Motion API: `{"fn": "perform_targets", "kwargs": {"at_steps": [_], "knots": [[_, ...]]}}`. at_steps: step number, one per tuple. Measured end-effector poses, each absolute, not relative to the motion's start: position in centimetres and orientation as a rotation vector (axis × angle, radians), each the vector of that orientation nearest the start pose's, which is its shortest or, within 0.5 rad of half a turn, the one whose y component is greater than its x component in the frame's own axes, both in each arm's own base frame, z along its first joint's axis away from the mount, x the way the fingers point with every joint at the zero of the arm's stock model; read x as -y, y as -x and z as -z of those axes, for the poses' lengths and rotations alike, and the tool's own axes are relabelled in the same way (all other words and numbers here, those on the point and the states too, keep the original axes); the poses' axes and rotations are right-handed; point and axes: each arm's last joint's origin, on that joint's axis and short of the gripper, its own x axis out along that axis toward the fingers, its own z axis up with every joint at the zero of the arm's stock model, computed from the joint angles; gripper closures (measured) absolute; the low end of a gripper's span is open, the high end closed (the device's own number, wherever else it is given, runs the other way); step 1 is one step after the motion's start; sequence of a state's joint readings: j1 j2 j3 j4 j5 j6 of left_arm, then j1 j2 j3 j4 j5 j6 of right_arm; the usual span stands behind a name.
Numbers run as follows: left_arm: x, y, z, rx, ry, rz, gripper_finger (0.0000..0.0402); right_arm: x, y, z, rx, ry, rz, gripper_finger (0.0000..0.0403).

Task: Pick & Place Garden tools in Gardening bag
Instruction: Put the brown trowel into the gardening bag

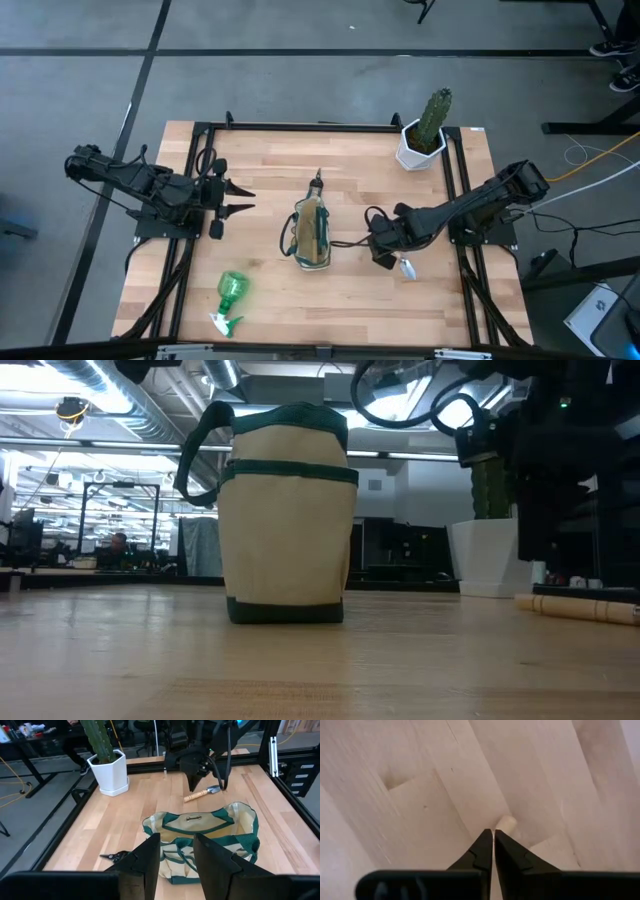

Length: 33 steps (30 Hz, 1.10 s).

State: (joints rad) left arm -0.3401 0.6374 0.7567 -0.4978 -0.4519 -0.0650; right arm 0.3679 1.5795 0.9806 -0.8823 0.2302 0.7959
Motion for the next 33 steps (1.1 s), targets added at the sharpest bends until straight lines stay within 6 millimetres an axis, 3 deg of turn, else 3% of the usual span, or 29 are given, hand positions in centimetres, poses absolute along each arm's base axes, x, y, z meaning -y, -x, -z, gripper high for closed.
{"fn": "perform_targets", "kwargs": {"at_steps": [11, 21, 27, 33], "knots": [[3.2, -12.8, -31.5, -0.345, -0.081, -0.121, 0.0292, -9.3, -25.3, -18.3, -1.332, -0.339, 0.468, 0.0364], [3.2, -12.8, -31.5, -0.345, -0.081, -0.121, 0.029, -10.5, -24.2, -18.2, -1.325, -0.384, 0.562, 0.025], [3.2, -12.8, -31.5, -0.345, -0.081, -0.121, 0.0292, -10.4, -22.9, -16.2, -1.303, -0.429, 0.667, 0.0199], [3.2, -12.8, -31.5, -0.345, -0.081, -0.121, 0.0288, -10.1, -22.0, -13.7, -1.256, -0.497, 0.67, 0.0195]]}}
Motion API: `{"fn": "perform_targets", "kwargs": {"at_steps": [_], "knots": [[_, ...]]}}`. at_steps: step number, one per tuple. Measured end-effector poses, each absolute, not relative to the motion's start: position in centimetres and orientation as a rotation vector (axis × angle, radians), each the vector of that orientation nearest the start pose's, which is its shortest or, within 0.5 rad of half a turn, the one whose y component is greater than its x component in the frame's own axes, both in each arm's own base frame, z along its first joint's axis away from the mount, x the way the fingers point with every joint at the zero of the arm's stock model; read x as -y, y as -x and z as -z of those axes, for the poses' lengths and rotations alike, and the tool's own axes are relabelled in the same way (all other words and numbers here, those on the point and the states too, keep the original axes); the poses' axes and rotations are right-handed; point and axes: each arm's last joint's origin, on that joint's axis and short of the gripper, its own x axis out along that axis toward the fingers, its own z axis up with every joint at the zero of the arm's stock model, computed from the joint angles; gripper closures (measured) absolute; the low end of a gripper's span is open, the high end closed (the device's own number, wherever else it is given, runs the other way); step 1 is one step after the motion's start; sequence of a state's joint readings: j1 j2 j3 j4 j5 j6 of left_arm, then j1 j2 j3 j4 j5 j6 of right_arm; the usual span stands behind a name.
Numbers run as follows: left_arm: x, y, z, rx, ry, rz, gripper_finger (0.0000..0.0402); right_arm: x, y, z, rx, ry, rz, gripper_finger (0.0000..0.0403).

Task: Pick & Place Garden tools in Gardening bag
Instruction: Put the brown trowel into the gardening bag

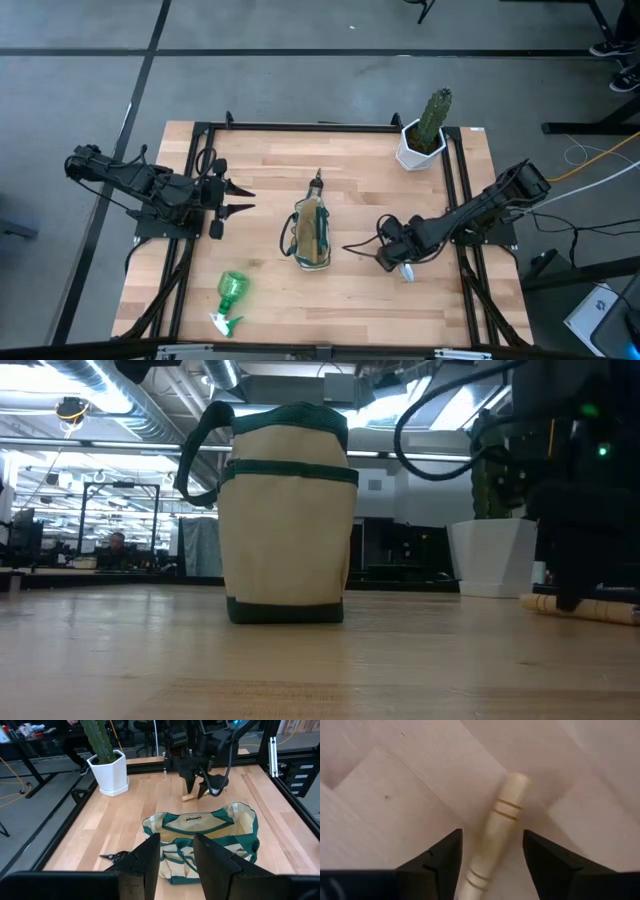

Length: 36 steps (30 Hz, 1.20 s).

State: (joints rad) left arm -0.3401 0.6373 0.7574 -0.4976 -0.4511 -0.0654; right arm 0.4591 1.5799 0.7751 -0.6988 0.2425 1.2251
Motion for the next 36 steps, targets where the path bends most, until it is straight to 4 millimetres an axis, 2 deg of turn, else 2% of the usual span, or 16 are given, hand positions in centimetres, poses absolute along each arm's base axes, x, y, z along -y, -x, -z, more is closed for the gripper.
{"fn": "perform_targets", "kwargs": {"at_steps": [8, 19, 26, 36], "knots": [[3.2, -12.8, -31.5, -0.345, -0.081, -0.121, 0.0292, -9.9, -21.6, -12.7, -1.218, -0.521, 0.648, 0.0229], [3.2, -12.8, -31.5, -0.345, -0.081, -0.121, 0.029, -9.8, -21.6, -12.6, -1.222, -0.521, 0.649, 0.0335], [3.2, -12.8, -31.5, -0.345, -0.081, -0.121, 0.0291, -9.0, -22.1, -12.6, -1.241, -0.519, 0.632, 0.034], [3.2, -12.8, -31.5, -0.345, -0.081, -0.121, 0.0291, -6.8, -23.0, -13.1, -1.263, -0.464, 0.533, 0.034]]}}
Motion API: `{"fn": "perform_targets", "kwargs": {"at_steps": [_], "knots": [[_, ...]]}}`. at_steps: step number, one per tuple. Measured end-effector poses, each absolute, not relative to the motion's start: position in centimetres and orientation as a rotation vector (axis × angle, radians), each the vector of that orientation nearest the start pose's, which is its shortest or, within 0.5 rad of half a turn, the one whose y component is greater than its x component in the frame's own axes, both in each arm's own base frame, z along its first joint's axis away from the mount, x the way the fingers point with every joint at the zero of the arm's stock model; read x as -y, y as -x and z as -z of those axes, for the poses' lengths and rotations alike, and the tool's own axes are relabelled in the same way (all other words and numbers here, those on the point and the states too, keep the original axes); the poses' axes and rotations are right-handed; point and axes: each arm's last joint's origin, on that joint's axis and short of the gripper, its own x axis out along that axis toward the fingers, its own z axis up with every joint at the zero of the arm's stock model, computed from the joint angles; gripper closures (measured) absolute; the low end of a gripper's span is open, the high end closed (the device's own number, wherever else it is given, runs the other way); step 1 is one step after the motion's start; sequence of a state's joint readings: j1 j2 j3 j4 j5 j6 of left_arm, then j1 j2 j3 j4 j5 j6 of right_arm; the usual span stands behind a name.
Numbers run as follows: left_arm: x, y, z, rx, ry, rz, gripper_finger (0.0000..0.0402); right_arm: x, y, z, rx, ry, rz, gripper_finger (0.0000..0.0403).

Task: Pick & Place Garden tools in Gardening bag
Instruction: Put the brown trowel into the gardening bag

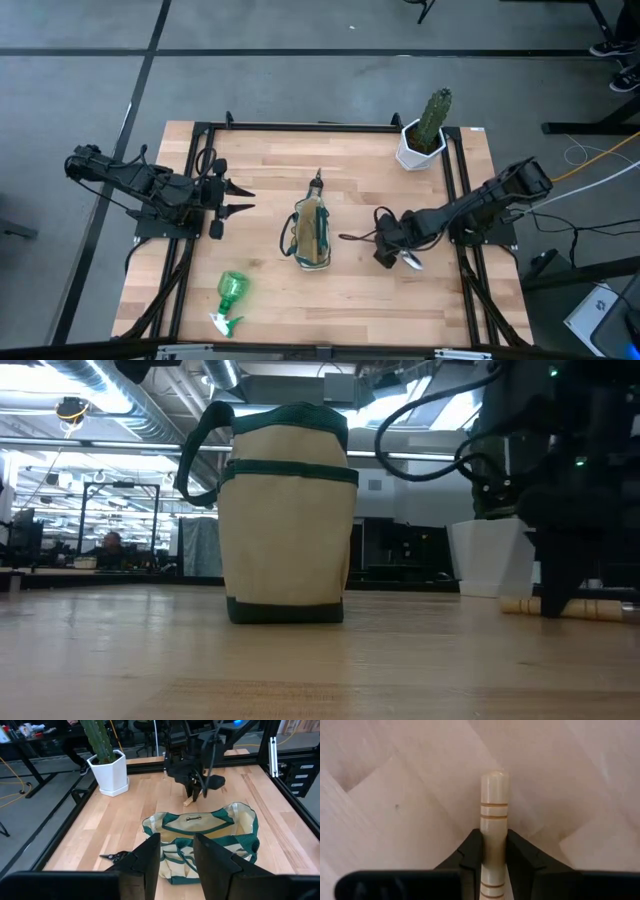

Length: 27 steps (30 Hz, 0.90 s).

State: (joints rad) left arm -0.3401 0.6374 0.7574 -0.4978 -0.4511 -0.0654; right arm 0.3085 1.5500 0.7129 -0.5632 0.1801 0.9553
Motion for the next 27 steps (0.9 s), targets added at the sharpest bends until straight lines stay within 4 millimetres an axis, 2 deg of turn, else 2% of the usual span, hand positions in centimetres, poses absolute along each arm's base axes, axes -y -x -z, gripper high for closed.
{"fn": "perform_targets", "kwargs": {"at_steps": [5, 15, 27], "knots": [[3.2, -12.8, -31.5, -0.345, -0.081, -0.121, 0.0292, -5.6, -23.1, -14.4, -1.156, -0.418, 0.559, 0.034], [3.2, -12.8, -31.5, -0.345, -0.081, -0.121, 0.029, -4.1, -24.3, -16.3, -1.025, -0.432, 0.452, 0.034], [3.2, -12.8, -31.5, -0.344, -0.081, -0.121, 0.0288, -1.9, -26.8, -19.7, -0.678, -0.337, 0.3, 0.034]]}}
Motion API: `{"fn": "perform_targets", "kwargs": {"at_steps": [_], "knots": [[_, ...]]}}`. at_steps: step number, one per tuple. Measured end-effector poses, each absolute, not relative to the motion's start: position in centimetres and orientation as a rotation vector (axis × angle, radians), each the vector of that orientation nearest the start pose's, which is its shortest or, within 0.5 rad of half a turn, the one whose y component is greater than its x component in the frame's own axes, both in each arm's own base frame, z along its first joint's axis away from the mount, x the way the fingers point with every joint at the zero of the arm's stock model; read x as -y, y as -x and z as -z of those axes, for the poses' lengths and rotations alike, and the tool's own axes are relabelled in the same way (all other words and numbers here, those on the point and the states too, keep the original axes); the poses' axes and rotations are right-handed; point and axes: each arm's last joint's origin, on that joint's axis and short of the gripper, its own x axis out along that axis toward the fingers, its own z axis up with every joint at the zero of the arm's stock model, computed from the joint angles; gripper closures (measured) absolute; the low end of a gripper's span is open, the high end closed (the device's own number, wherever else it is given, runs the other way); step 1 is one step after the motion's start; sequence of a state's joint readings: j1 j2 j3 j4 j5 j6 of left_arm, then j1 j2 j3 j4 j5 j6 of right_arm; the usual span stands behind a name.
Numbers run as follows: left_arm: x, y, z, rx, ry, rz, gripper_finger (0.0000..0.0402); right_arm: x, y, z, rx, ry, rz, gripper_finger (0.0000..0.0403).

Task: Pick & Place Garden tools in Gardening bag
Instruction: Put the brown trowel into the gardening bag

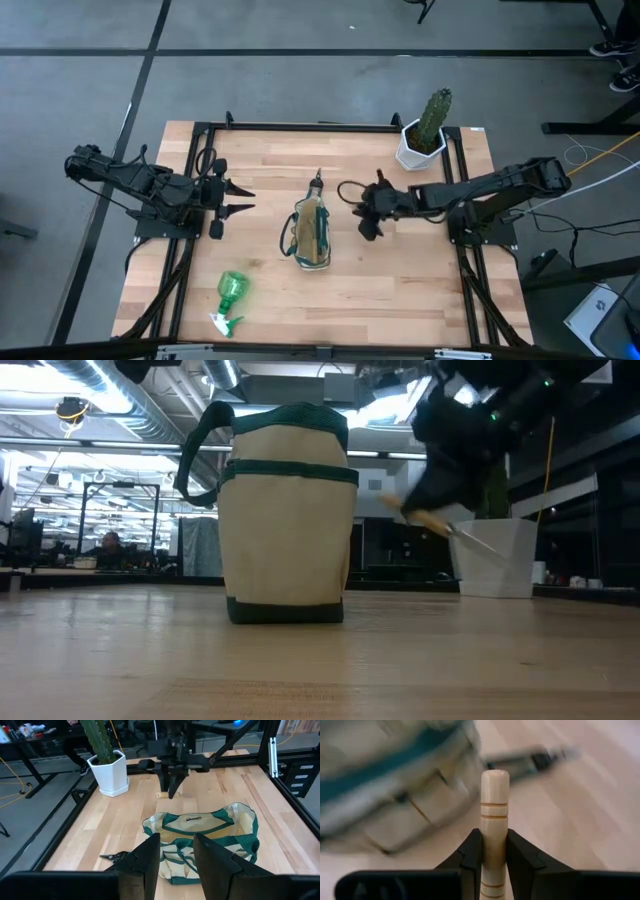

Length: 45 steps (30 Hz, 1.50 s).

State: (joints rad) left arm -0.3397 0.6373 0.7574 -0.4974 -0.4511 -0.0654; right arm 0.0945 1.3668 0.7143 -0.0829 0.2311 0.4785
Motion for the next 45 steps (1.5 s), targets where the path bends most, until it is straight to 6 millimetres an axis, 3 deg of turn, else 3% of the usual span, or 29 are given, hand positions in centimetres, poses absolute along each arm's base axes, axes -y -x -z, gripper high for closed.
{"fn": "perform_targets", "kwargs": {"at_steps": [10, 19, 30, 40, 45], "knots": [[3.2, -12.8, -31.5, -0.345, -0.081, -0.121, 0.0292, -0.3, -28.8, -22.9, -0.324, -0.167, 0.202, 0.034], [3.2, -12.8, -31.5, -0.345, -0.081, -0.121, 0.0289, 0.0, -29.4, -25.7, -0.048, 0.043, 0.176, 0.034], [3.2, -12.8, -31.5, -0.345, -0.081, -0.121, 0.0289, -0.7, -29.4, -28.2, 0.226, 0.009, -0.021, 0.034], [3.2, -12.8, -31.5, -0.345, -0.081, -0.121, 0.0292, -3.4, -33.4, -28.2, 0.205, -0.04, -0.139, 0.034], [3.2, -12.8, -31.5, -0.345, -0.081, -0.121, 0.029, -4.8, -34.0, -27.7, 0.207, -0.05, -0.164, 0.034]]}}
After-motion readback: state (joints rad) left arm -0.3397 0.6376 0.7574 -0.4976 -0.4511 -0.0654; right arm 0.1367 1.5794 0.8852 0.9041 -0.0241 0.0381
